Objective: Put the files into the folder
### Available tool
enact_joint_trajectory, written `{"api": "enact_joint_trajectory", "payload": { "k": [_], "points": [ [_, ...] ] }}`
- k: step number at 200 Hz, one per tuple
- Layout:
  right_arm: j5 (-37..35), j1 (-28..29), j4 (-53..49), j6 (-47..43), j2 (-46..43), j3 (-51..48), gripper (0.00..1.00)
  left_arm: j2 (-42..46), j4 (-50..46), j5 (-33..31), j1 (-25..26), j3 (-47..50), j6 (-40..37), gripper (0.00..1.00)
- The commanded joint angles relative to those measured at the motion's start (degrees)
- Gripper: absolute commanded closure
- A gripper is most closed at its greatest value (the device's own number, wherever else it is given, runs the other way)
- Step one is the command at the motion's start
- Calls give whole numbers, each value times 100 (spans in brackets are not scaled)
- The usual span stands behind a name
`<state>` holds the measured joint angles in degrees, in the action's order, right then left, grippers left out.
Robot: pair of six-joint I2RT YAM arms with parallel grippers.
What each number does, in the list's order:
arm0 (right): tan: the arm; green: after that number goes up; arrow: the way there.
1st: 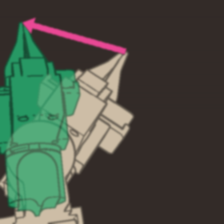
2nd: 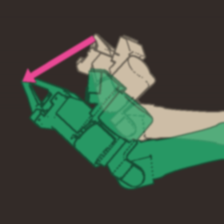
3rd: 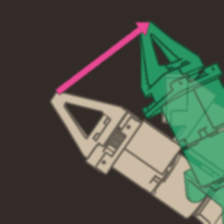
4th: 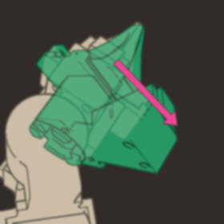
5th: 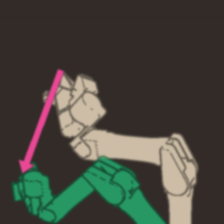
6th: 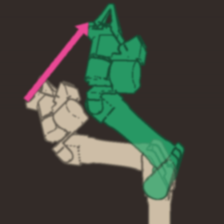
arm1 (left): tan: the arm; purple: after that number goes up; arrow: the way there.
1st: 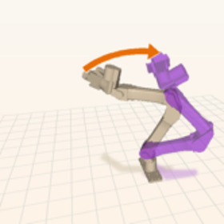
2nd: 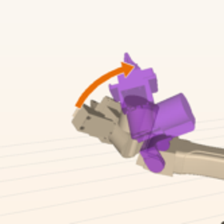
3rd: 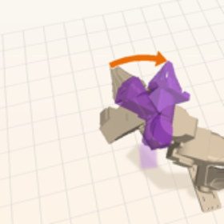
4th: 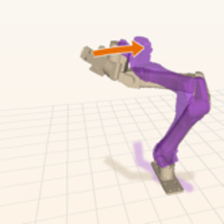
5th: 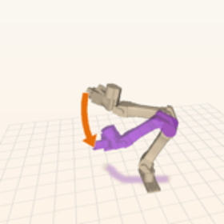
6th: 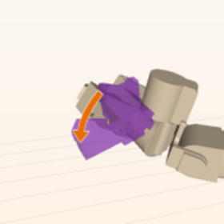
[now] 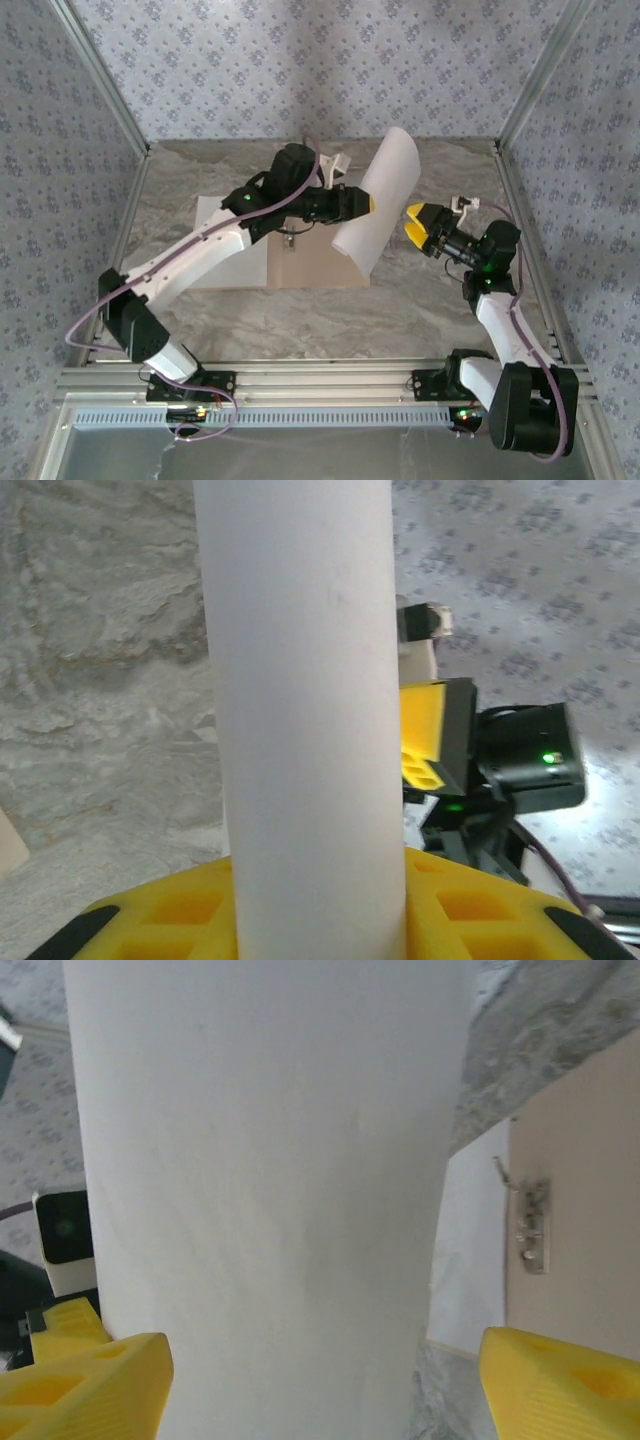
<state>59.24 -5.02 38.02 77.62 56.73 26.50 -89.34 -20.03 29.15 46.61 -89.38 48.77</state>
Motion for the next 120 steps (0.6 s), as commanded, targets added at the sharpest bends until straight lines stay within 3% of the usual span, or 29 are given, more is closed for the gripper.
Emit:
{"api": "enact_joint_trajectory", "payload": {
  "k": [1,70,120],
  "points": [
    [57,101,793,165,-246,177,14,401,-36,272,-3,-75,-159,65],
    [-233,456,1021,145,-386,148,10,737,237,149,-80,214,189,68],
    [-482,634,1989,572,-296,-1,10,908,831,33,-119,512,676,68]
  ]
}}
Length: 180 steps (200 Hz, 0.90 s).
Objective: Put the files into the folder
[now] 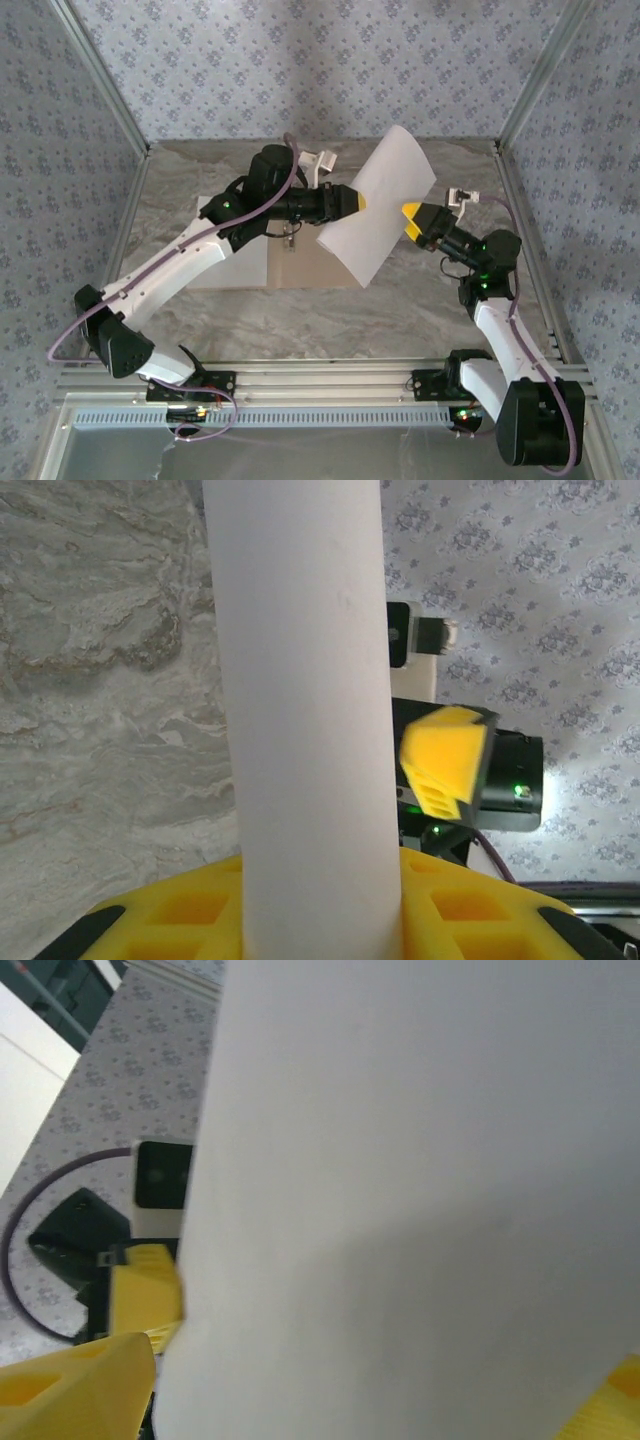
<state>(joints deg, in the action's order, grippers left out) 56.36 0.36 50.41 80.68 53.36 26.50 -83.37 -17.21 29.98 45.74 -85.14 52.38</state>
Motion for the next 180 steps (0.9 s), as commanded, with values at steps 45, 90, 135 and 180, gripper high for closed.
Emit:
{"api": "enact_joint_trajectory", "payload": {
  "k": [45,90,135,180],
  "points": [
    [-466,244,1717,845,470,-127,8,401,910,-97,-77,219,604,68],
    [-687,472,2315,1117,728,-96,9,367,1118,-78,-82,226,794,68],
    [-770,649,2251,1072,750,-88,9,288,1417,59,-31,264,965,68],
    [-874,738,2351,1113,798,-53,11,267,1425,2,17,285,874,68]
  ]
}}
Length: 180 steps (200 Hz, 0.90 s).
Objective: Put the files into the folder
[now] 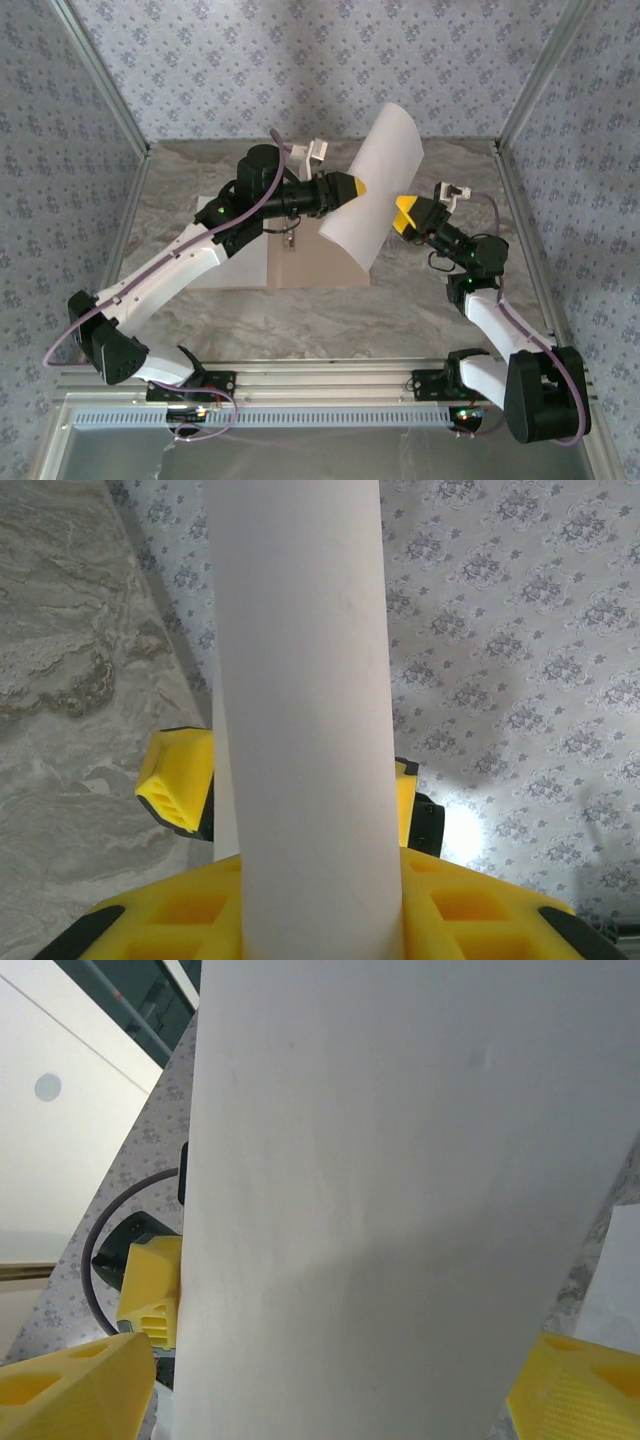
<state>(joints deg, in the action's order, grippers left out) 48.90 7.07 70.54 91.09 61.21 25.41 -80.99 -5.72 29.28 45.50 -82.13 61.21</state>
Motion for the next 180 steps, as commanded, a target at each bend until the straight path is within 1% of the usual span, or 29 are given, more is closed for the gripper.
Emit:
{"api": "enact_joint_trajectory", "payload": {
  "k": [1,23,62,121,151,180],
  "points": [
    [-141,71,346,74,14,58,11,30,274,66,40,-19,-11,68],
    [-224,111,543,177,14,61,15,31,223,-1,-20,91,-74,68],
    [-294,166,676,312,23,87,26,79,325,41,-185,404,9,67],
    [-298,245,671,255,58,70,36,104,318,133,-268,478,23,67],
    [-299,262,634,231,58,86,39,101,328,144,-265,477,18,67],
    [-345,306,537,179,58,85,46,136,286,70,-265,491,-64,66]
  ]
}}
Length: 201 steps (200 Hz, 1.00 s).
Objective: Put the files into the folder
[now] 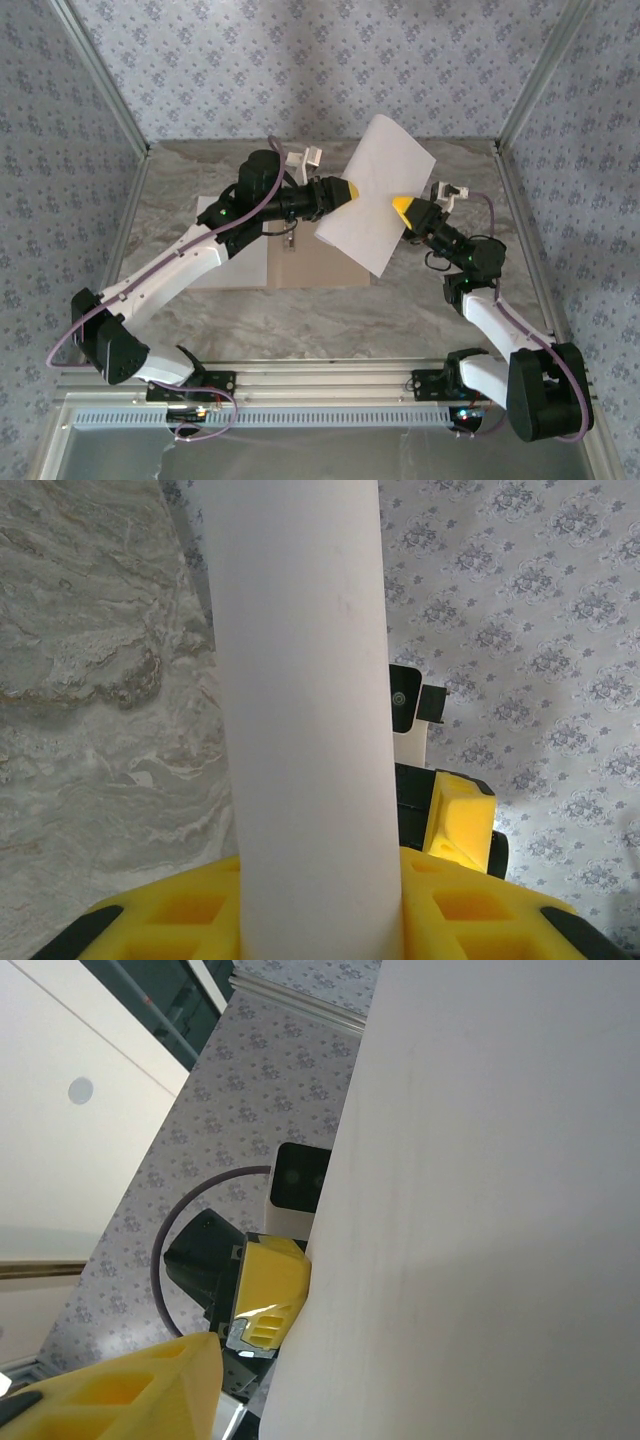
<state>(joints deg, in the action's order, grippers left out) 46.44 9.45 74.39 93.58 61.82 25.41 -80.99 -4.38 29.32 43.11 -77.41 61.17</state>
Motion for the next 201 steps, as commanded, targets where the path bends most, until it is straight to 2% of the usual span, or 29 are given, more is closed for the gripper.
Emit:
{"api": "enact_joint_trajectory", "payload": {
  "k": [1,45,68,92,113,133,168,201],
  "points": [
    [-99,71,154,-69,1,86,46,136,155,66,-29,17,-65,66],
    [-108,144,-26,-222,-12,100,66,180,159,47,-26,58,-96,66],
    [-84,180,-191,-330,-37,118,87,219,191,31,-26,84,-126,64],
    [-16,245,-461,-566,-119,131,100,302,313,39,-26,156,-127,56],
    [6,271,-853,-842,-269,129,100,376,224,-20,-36,155,-201,44],
    [48,282,-1289,-1069,-443,164,100,437,95,-106,-47,155,-280,37],
    [273,274,-2313,-1613,-737,337,100,529,-183,-262,-90,156,-416,31],
    [475,225,-3664,-2300,-1020,596,100,714,-516,-427,-218,190,-561,30]
  ]
}}
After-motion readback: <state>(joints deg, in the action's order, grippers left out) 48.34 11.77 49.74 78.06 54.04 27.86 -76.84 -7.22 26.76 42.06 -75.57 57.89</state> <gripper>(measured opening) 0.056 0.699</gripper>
